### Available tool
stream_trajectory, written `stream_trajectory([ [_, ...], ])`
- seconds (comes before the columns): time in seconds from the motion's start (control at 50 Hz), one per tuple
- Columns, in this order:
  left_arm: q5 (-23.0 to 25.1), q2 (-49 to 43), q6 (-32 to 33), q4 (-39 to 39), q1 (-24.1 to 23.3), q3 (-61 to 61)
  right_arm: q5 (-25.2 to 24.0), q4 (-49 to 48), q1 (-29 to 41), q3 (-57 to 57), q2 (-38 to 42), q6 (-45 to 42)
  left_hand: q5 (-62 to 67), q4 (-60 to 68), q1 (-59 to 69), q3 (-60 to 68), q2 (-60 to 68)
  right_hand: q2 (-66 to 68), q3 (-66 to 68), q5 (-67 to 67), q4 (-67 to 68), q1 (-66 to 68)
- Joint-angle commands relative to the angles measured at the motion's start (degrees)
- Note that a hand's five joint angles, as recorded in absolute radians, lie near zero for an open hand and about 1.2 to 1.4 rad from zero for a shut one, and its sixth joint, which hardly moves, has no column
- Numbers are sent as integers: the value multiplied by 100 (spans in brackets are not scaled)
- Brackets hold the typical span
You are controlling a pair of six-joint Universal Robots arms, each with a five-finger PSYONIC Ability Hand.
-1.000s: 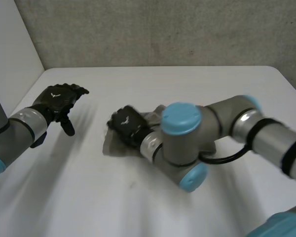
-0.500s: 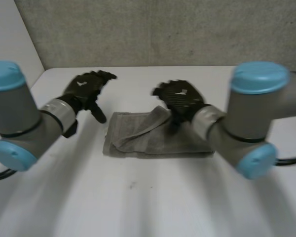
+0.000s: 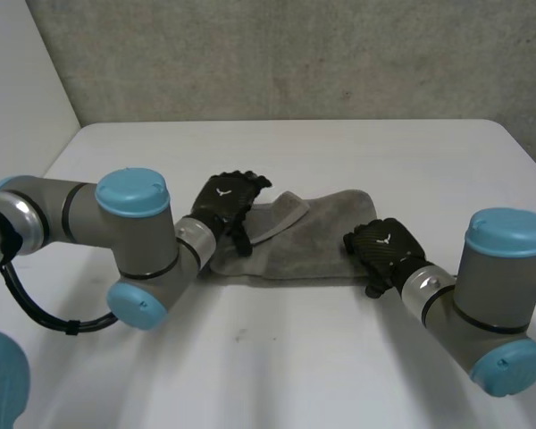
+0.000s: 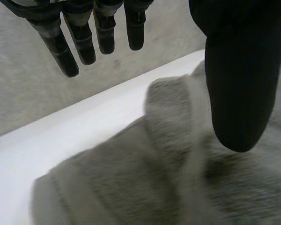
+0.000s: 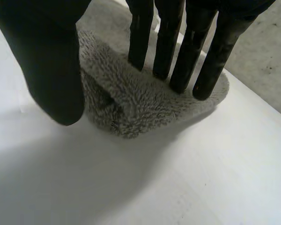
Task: Fold the towel.
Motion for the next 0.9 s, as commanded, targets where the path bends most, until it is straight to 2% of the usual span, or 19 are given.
stream_trajectory([
  [0.02, -440, -251, 560, 74, 119, 126, 31, -70, 5, -157, 288, -157, 257, 261, 257, 259, 260, 1367, 1390, 1519, 1402, 1878],
  [0.12, -650, -330, 814, 179, 145, 38, 224, -70, 23, -280, 350, -184, 240, 244, 241, 242, 243, 2679, 2702, 2831, 2714, 3190],
  [0.18, -694, -234, 885, 171, 136, -198, 496, -70, 14, -333, 332, -210, 206, 211, 207, 208, 209, 4473, 4496, 4625, 4507, 4983],
  [0.3, -826, 205, 885, 171, 48, -515, 742, -61, -12, -307, 96, -631, 206, 211, 207, 208, 209, 4524, 4547, 4676, 4558, 5034],
  [0.42, -949, 672, 832, 144, -84, -788, 707, -61, 58, -430, -213, -1098, 156, 160, 157, 158, 159, 4524, 4547, 4676, 4558, 5034],
  [0.54, -984, 1261, 823, 136, -163, -1228, 576, 0, 313, -1317, -169, -1783, 89, 93, 89, 91, 92, 4524, 4547, 4676, 4558, 5034],
  [0.58, -984, 1559, 832, 118, -84, -1446, 322, 27, 925, -1938, 146, -2011, 38, 43, 39, 40, 41, 4524, 4547, 4676, 4558, 5034],
  [0.64, -1002, 1683, 841, 109, 13, -1562, 119, 80, 1245, -2240, 359, -2109, -29, -25, -28, -27, -26, 4524, 4547, 4676, 4558, 5034],
  [0.74, -1134, 2165, 814, 92, 662, -1974, -732, 597, 1990, -2968, 1200, -2372, -113, -109, -112, -111, -110, 4524, 4547, 4676, 4558, 5034],
  [0.8, -1108, 2263, 814, 92, 838, -2080, -918, 852, 2219, -3206, 1657, -2399, -130, -126, -129, -128, -127, 4524, 4547, 4676, 4558, 5034],
  [0.88, -1081, 2324, 797, 92, 874, -2124, -866, 1038, 2343, -3348, 1870, -2434, -230, -226, -230, -228, -227, 4524, 4547, 4676, 4558, 5034],
  [0.9, -1072, 2325, 771, 92, 857, -2116, -770, 1046, 2387, -3348, 1810, -2425, -281, -277, -280, -279, -278, 2664, 2687, 2817, 2699, 3175],
])
